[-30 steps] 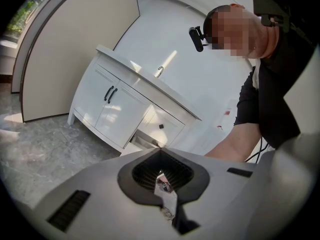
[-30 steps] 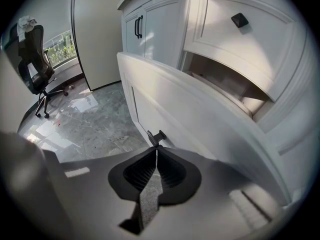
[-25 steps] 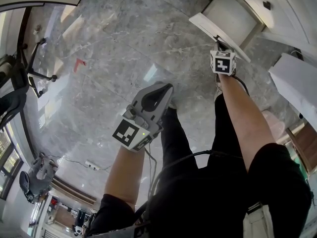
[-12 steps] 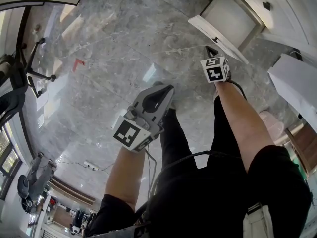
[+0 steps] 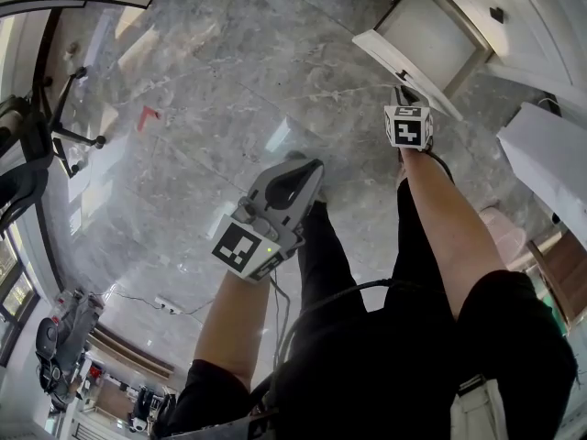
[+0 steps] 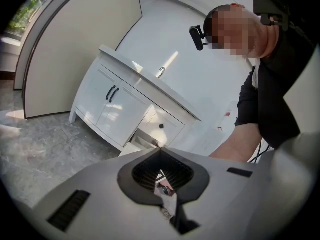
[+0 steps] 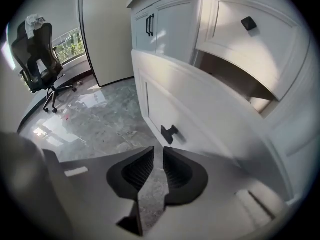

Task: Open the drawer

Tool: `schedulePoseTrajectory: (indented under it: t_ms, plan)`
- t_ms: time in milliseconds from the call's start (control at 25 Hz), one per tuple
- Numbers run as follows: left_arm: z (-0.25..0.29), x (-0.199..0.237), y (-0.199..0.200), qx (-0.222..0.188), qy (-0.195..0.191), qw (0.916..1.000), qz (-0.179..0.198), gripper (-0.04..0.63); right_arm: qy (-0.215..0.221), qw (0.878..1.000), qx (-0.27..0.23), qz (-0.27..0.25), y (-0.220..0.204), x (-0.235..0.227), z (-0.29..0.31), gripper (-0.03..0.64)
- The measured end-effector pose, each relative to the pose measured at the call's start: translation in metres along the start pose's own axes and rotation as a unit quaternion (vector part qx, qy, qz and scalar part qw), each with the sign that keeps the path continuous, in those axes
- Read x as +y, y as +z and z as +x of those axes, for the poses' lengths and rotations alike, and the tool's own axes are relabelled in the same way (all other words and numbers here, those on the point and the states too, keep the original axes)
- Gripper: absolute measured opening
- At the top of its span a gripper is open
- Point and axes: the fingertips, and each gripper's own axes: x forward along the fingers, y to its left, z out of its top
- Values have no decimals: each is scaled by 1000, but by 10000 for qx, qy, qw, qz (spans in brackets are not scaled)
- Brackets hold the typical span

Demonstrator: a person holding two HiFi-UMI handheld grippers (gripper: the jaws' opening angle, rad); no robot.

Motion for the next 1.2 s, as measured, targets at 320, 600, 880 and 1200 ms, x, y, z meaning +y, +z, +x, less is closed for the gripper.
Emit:
schedulePoseTrajectory:
  t_ms: [320, 600, 880, 1200]
  plan:
    - [1, -5, -11, 135, -83, 9998, 75, 0, -95, 9999, -46, -114, 14, -7, 6, 114]
    - [0, -1, -12, 134, -37, 9999, 63, 0, -242, 9974, -3, -674, 22, -13, 11, 113]
    - [8, -10, -16, 176, -145, 9997, 75, 0, -179, 9937, 27, -1110, 13, -4, 8, 112]
    - [10, -13, -16, 150, -103, 9998, 38, 0, -143, 9937, 52, -1112, 10, 0, 6, 112]
